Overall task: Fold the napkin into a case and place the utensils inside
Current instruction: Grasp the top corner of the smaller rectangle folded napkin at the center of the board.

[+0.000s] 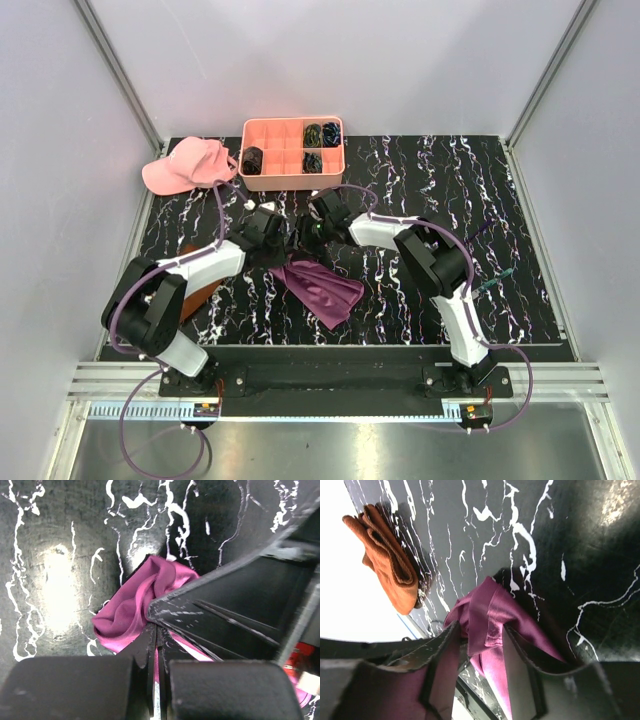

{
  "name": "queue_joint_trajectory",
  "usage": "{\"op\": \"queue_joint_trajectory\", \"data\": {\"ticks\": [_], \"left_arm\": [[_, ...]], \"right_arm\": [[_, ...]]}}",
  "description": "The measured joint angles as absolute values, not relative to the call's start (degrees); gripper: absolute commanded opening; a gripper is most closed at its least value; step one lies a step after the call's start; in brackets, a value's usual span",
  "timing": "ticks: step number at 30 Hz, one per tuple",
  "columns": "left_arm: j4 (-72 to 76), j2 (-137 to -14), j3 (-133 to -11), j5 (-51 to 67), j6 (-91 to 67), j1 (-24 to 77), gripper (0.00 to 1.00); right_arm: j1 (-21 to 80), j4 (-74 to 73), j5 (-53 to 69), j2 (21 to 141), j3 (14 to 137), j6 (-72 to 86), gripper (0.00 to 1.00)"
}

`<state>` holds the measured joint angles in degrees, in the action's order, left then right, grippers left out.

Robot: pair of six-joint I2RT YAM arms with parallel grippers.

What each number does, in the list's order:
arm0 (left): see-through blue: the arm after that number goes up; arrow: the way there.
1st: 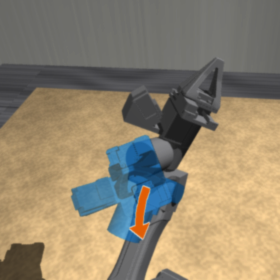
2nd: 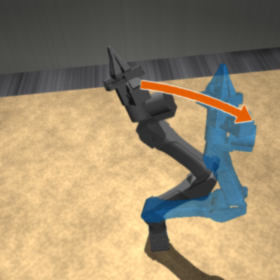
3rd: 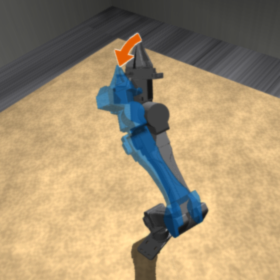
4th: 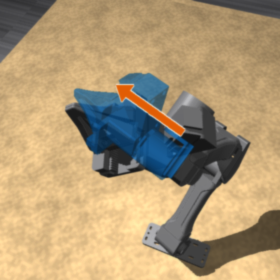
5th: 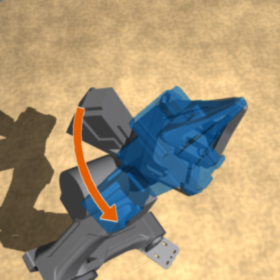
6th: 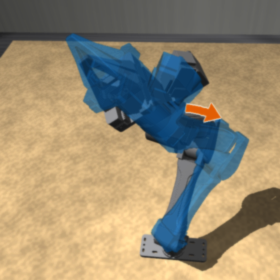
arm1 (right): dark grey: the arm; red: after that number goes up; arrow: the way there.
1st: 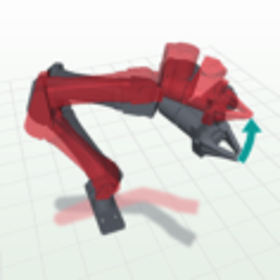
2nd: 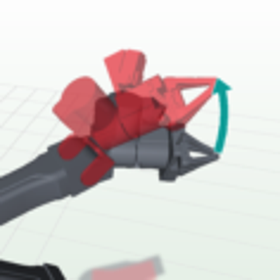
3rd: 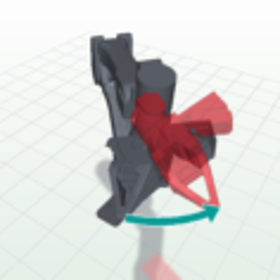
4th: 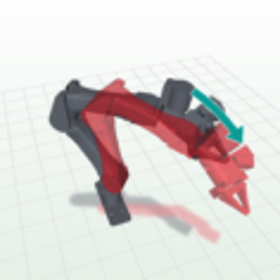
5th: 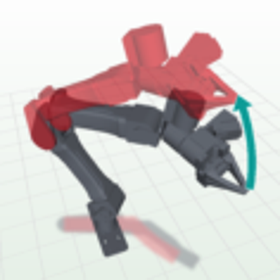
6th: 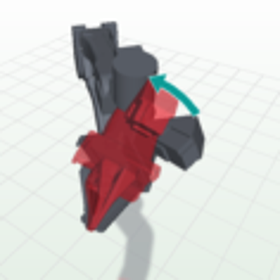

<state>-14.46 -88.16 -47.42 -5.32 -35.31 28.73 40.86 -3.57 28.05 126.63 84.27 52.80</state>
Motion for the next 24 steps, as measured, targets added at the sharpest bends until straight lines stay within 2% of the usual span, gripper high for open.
{"op": "queue_joint_trajectory", "data": {"ticks": [4, 6, 10, 14, 20, 24], "left_arm": [[-14.2, -87.4, -46.2, -6.0, -35.7, 28.6, 0.0], [-14.0, -86.5, -45.6, -6.2, -35.9, 28.4, 0.0], [-13.8, -84.2, -44.9, -6.2, -36.0, 27.8, 0.0], [-12.4, -83.1, -44.4, -6.2, -36.2, 27.4, 0.0], [-11.7, -83.0, -44.2, -5.6, -36.3, 27.1, 0.0], [-11.7, -83.1, -44.2, -4.9, -36.3, 27.1, 0.0]], "right_arm": [[40.9, -3.6, 28.5, 125.8, 83.4, 52.0, 0.47], [40.9, -3.4, 28.9, 125.7, 83.1, 52.0, 0.4], [40.9, -0.6, 30.8, 125.8, 81.7, 52.8, 0.16], [40.9, 2.8, 33.3, 125.8, 80.2, 55.0, 0.05], [41.2, 5.1, 35.3, 127.3, 80.1, 56.2, 0.03], [42.3, 3.8, 36.1, 128.8, 81.1, 55.6, 0.06]]}}
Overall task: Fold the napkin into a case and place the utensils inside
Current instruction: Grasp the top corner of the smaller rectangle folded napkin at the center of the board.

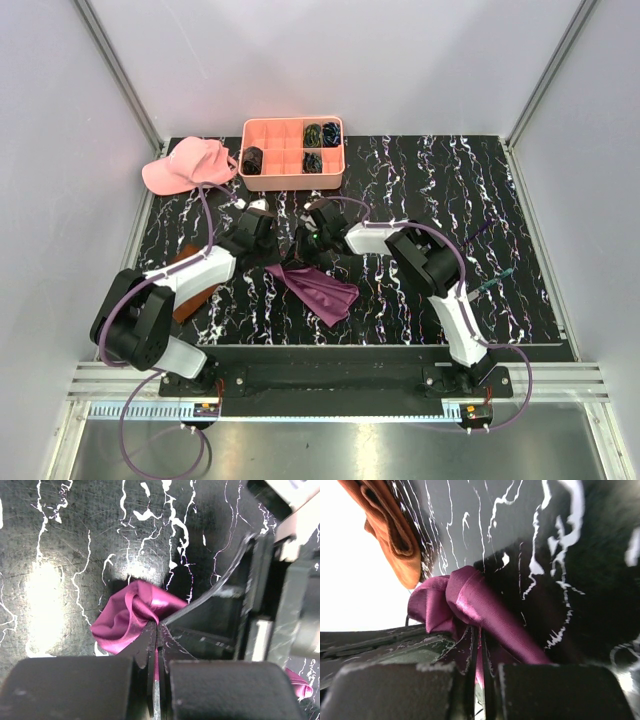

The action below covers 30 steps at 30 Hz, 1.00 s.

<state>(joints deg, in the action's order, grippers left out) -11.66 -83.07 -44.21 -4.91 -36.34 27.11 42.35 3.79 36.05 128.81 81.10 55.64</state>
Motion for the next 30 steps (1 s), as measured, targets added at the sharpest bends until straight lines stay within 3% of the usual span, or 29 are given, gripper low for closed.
{"op": "queue_joint_trajectory", "data": {"ticks": [3, 7, 20, 25, 30], "left_arm": [[-11.7, -83.3, -44.2, -4.5, -36.4, 27.1, 0.0], [-11.2, -84.6, -44.2, -4.9, -36.7, 26.8, 0.0], [-8.0, -83.4, -43.7, -3.8, -37.7, 26.3, 0.0], [-7.5, -83.0, -43.5, -3.3, -37.8, 26.5, 0.0], [-7.8, -83.2, -42.5, -3.6, -37.5, 26.4, 0.0]], "right_arm": [[42.9, 3.5, 36.5, 129.4, 81.5, 55.2, 0.09], [42.8, 2.0, 37.7, 131.3, 84.4, 55.1, 0.28], [41.5, 0.3, 34.9, 127.7, 82.0, 52.4, 0.46], [41.2, -0.5, 33.3, 126.4, 81.1, 51.5, 0.46], [41.2, -1.7, 33.1, 125.3, 80.5, 50.5, 0.37]]}}
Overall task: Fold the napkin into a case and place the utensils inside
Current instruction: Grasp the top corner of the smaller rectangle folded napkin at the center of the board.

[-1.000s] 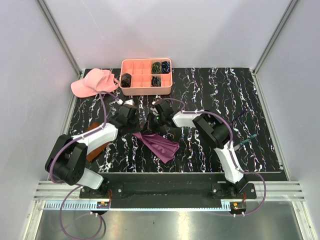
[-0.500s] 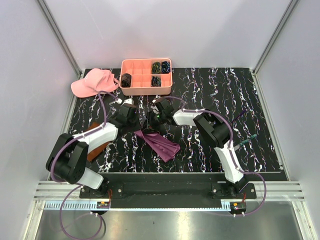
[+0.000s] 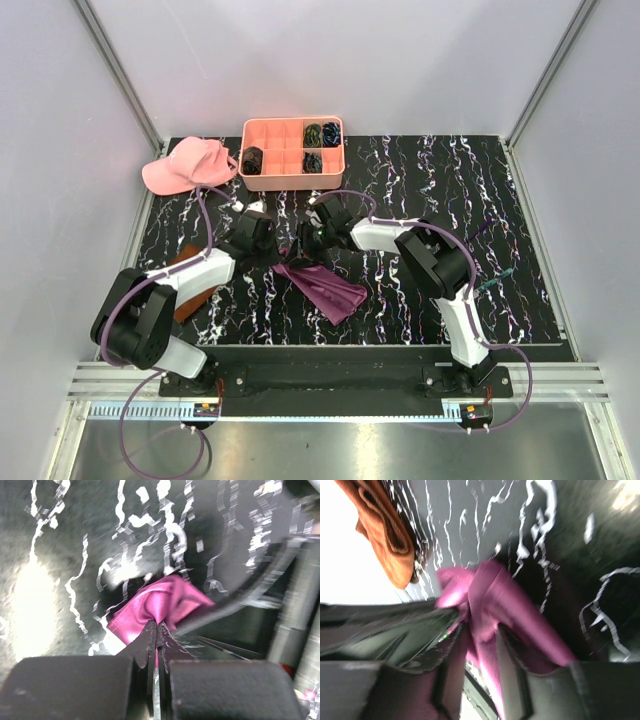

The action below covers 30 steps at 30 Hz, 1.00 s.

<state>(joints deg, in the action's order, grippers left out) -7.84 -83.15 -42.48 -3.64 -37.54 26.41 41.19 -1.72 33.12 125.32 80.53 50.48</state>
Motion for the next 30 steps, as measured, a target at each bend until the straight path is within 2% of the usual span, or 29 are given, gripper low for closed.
{"op": "queue_joint_trajectory", "data": {"ticks": [5, 7, 10, 15, 22, 25, 26, 30], "left_arm": [[-8.3, -83.5, -40.5, -3.6, -37.3, 26.4, 0.0], [-8.3, -83.5, -40.4, -3.6, -37.3, 26.4, 0.0], [-8.2, -83.5, -40.4, -3.5, -37.3, 26.4, 0.0], [-8.3, -83.5, -40.4, -3.4, -37.3, 26.4, 0.0], [-8.3, -83.5, -40.4, -3.4, -37.3, 26.4, 0.0], [-8.3, -83.5, -40.4, -3.4, -37.3, 26.4, 0.0], [-8.3, -83.5, -40.4, -3.4, -37.3, 26.4, 0.0], [-8.5, -83.2, -40.4, -3.4, -37.1, 26.4, 0.0]], "right_arm": [[41.5, -3.2, 33.6, 124.3, 80.1, 49.1, 0.37], [41.5, -3.7, 33.5, 124.0, 80.0, 48.6, 0.33], [41.5, -4.4, 33.5, 123.7, 80.0, 47.9, 0.31], [41.5, -4.9, 33.5, 123.5, 79.6, 47.3, 0.35], [40.8, -5.5, 33.5, 122.0, 78.8, 46.9, 0.34], [40.3, -5.5, 33.5, 121.9, 78.8, 46.7, 0.24], [40.2, -5.6, 33.5, 121.9, 78.8, 46.6, 0.18], [39.8, -5.9, 33.6, 121.9, 79.1, 46.2, 0.12]]}}
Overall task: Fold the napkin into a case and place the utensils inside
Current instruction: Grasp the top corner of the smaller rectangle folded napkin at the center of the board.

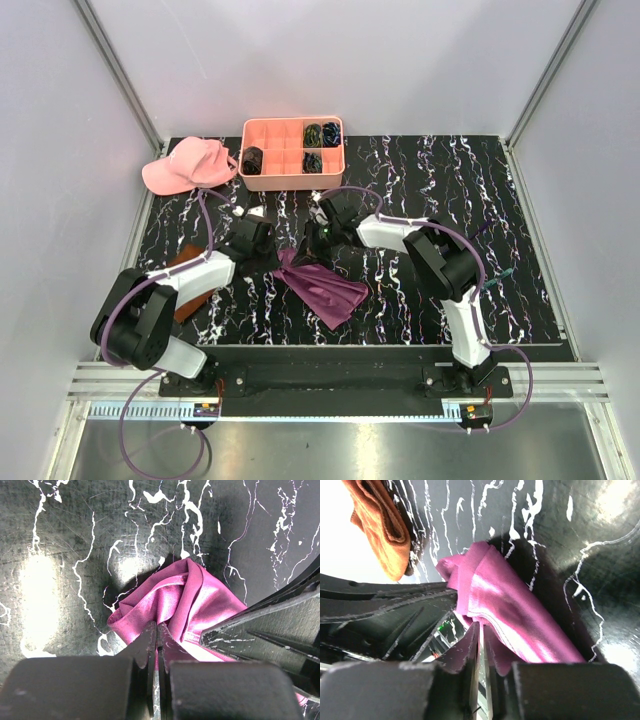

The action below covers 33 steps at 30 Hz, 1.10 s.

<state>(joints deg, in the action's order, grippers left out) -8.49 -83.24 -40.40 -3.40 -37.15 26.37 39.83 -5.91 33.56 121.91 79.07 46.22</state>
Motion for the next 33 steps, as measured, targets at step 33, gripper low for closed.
{"op": "queue_joint_trajectory", "data": {"ticks": [33], "left_arm": [[-15.7, -83.1, -45.6, -2.0, -38.9, 29.7, 0.0]], "right_arm": [[41.9, -5.1, 35.1, 129.1, 84.8, 47.0, 0.05]]}}
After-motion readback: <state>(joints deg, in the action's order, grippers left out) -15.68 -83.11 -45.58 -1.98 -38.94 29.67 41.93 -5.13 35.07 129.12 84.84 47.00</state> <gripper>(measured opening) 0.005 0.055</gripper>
